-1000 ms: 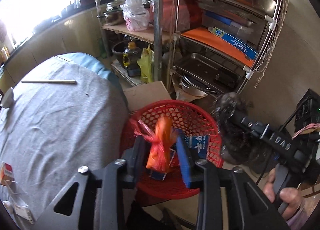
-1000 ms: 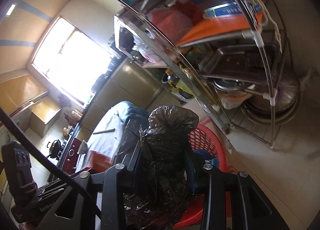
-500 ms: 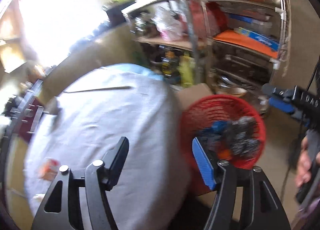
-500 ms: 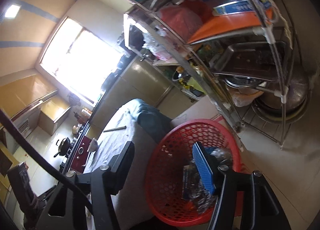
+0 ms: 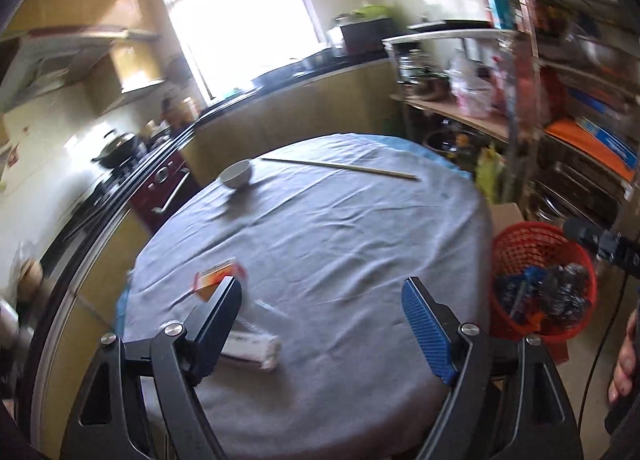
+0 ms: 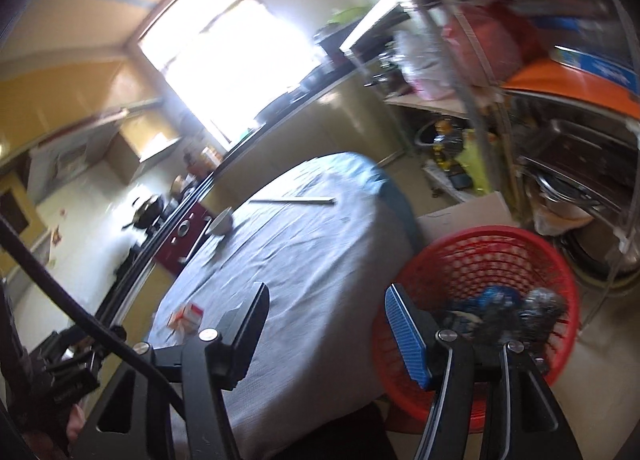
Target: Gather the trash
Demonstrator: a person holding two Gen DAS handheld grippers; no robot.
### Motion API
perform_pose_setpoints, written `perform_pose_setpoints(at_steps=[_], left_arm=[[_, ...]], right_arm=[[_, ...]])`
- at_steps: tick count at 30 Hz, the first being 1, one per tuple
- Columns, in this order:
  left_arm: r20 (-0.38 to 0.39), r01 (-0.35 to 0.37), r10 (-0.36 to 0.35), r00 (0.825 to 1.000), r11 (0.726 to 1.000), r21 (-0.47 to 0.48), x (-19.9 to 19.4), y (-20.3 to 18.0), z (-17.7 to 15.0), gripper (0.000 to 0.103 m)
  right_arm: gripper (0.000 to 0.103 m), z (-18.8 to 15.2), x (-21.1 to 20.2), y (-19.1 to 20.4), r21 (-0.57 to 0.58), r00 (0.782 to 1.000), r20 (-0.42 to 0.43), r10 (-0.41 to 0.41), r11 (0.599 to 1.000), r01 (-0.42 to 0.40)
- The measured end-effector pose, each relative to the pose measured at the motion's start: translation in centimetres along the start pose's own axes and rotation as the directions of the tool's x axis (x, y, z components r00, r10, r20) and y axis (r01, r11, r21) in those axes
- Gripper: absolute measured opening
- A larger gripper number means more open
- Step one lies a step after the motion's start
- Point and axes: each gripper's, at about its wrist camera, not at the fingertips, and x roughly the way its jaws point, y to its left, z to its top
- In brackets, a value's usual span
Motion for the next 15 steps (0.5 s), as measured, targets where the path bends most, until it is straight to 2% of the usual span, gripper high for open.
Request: perform_pose_setpoints(at_steps=[6,9,12,15], left_arm=[[-0.016,-0.046,0.045,0.999,0.997,-0.063,0.9,3.4,-1.2,0.082],[-0.054,-0.054,0.048,0.997,0.992,-0.112,1.8,5.9,-2.5,0.082],[-0.097,-0.098,0.083,0.992,0.982,-0.164,2.8,9.2,-4.5,0.082],[-0.165,-0.158,0.12,0.979,0.958,-0.238,4.2,13.5,-7.1,0.082]], right_arm=[[0.065,-0.9,1.7,4.5,-0.111,0.998,-0.053,0.037,0.993,-0.043],[0.065,-1.2,2.6,6.5,-0.151,0.995,-0.083,0.057,0.986,-0.069],[0.065,-1.5,3.3,8.0,-0.191,0.992,-0.109,0.066,0.978,-0.086],[0.065,-2.0,4.6,9.3,-0.221,0.987,-0.148,0.068,0.97,-0.1]])
